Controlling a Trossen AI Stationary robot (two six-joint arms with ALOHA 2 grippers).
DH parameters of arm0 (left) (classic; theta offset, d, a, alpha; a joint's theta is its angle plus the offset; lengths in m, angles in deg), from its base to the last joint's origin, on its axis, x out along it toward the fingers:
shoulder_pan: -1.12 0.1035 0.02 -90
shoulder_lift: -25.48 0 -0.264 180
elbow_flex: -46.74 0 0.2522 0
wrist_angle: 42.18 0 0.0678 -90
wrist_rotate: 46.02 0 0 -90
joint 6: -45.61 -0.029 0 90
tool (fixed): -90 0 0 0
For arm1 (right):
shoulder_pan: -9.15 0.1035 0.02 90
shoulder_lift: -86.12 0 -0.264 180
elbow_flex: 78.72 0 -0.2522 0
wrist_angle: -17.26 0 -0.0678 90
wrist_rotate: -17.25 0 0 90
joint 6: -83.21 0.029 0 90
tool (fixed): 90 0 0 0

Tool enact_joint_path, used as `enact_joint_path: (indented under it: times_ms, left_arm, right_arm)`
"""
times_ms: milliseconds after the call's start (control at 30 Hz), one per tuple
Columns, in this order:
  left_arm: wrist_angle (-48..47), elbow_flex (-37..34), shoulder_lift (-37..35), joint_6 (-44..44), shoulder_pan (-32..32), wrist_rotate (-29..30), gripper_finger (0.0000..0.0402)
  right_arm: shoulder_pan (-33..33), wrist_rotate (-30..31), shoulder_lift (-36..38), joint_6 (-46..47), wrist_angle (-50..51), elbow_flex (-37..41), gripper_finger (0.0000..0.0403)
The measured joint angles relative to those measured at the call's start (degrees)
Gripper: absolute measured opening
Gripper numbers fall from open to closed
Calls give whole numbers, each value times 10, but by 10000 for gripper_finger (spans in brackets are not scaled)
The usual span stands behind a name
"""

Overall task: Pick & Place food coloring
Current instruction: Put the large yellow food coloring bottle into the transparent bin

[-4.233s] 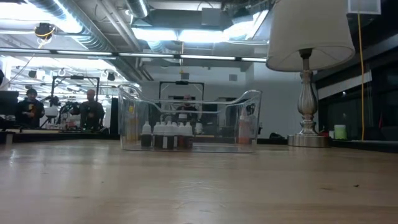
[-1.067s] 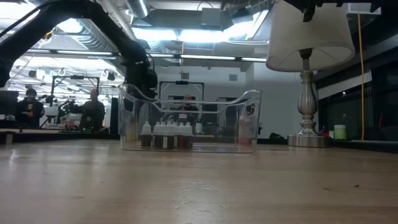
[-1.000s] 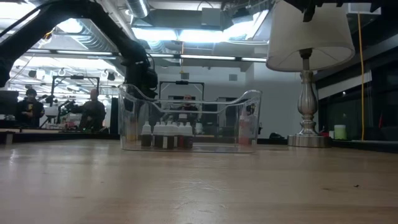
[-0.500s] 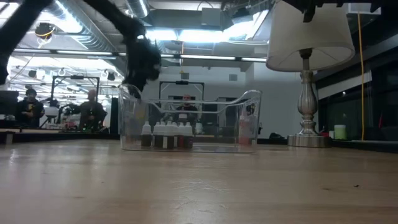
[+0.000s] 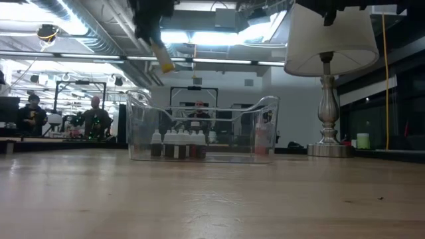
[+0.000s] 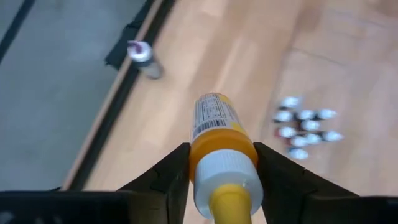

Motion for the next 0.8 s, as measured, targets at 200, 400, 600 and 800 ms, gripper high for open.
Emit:
enact_joint_path:
  times_ms: [200, 400, 600, 800]
  left_arm:
    - [0, 15, 29, 51, -92, 6, 147]
    - [-3, 93, 115, 58, -152, 4, 147]
    - [-2, 174, 211, 17, -183, -17, 147]
    - [-2, 200, 290, -32, -183, -33, 147]
  right_arm:
    - [0, 0, 0, -18, 0, 0, 153]
    - [0, -60, 0, -18, 2, 0, 153]
    - [0, -142, 0, -16, 27, 0, 153]
    - [0, -142, 0, -16, 59, 0, 153]
